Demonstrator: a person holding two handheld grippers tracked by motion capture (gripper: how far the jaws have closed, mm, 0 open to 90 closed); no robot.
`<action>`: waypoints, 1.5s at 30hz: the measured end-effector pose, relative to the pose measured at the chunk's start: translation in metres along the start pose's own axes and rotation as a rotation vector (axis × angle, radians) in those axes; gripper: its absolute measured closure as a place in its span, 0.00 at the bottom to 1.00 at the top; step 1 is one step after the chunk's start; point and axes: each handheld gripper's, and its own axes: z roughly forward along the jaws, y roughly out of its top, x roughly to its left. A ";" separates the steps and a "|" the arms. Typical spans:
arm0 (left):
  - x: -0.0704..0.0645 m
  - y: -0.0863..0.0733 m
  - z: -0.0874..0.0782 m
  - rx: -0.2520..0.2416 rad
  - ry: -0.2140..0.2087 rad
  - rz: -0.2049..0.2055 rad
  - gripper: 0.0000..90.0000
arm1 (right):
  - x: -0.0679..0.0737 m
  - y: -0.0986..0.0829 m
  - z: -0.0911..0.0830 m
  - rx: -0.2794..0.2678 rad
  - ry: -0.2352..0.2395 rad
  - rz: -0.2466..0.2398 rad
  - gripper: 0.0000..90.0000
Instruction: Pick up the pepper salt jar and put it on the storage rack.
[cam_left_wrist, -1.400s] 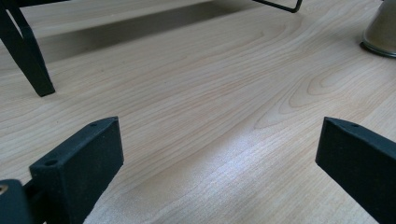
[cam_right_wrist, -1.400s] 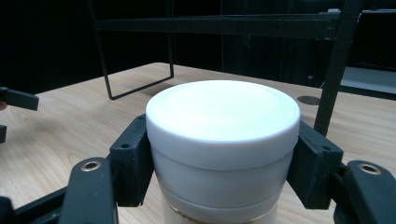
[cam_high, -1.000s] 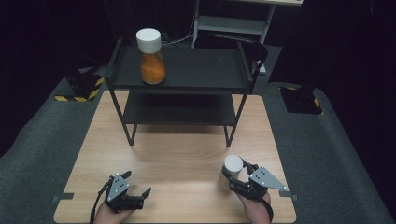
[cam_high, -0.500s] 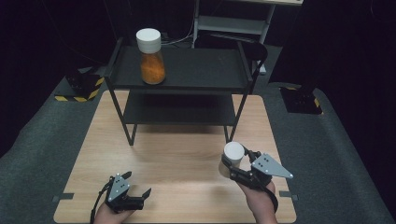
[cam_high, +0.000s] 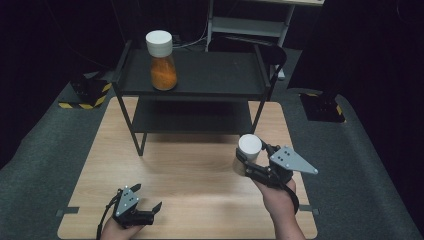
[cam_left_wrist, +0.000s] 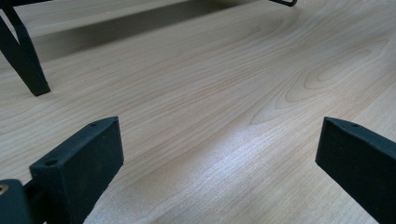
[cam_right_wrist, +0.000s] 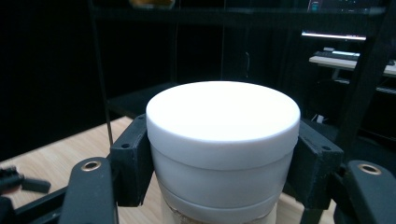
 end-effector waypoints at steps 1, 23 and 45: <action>0.000 0.000 0.000 0.000 0.000 0.001 0.01 | -0.001 0.004 0.002 -0.003 0.002 0.005 0.37; -0.004 -0.001 -0.001 -0.003 0.002 0.030 0.01 | -0.007 0.075 0.027 -0.019 -0.015 0.008 0.38; 0.000 -0.002 -0.002 -0.009 -0.007 0.010 0.01 | -0.017 0.135 0.051 -0.062 -0.059 0.007 0.38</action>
